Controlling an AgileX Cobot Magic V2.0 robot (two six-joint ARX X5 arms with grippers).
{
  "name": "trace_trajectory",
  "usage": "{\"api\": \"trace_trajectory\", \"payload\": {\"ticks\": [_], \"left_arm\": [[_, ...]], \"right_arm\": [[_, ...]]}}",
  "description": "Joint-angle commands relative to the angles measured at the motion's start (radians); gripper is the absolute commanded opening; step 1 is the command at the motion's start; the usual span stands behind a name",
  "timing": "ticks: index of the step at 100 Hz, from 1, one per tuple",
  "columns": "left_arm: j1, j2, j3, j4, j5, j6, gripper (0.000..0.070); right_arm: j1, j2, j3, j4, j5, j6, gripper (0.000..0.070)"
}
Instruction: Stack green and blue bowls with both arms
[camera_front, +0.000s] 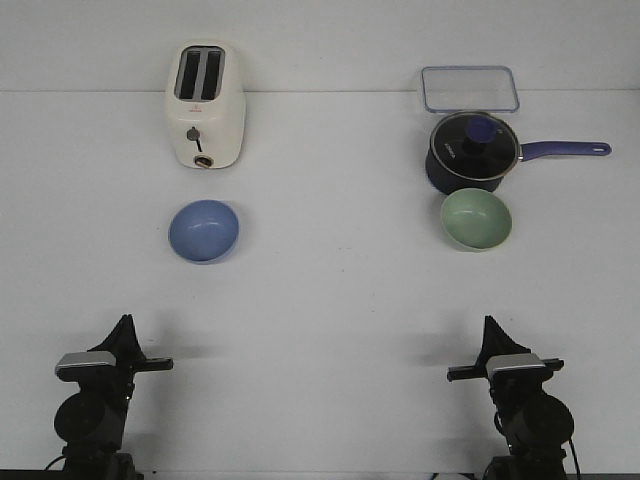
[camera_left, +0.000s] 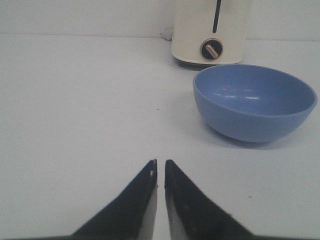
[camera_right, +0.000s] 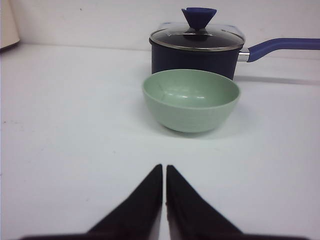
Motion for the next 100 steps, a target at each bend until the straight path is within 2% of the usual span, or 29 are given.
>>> {"api": "trace_trajectory", "payload": {"ticks": [1,88,93,100], "left_arm": [[-0.001,-0.002,-0.018,0.01,0.005,0.011,0.0015],[-0.001,-0.002,-0.018,0.01,0.005,0.011,0.0015],[-0.001,-0.002,-0.018,0.01,0.005,0.011,0.0015],[-0.001,-0.002,-0.018,0.01,0.005,0.011,0.0015]], "right_arm": [[0.0,0.0,-0.002,0.011,0.003,-0.005,0.0009],[0.0,0.0,-0.002,0.01,-0.005,0.008,0.0009],[0.0,0.0,-0.002,0.01,-0.008,0.058,0.0009],[0.0,0.0,-0.002,0.009,-0.011,0.215,0.0009]]}}
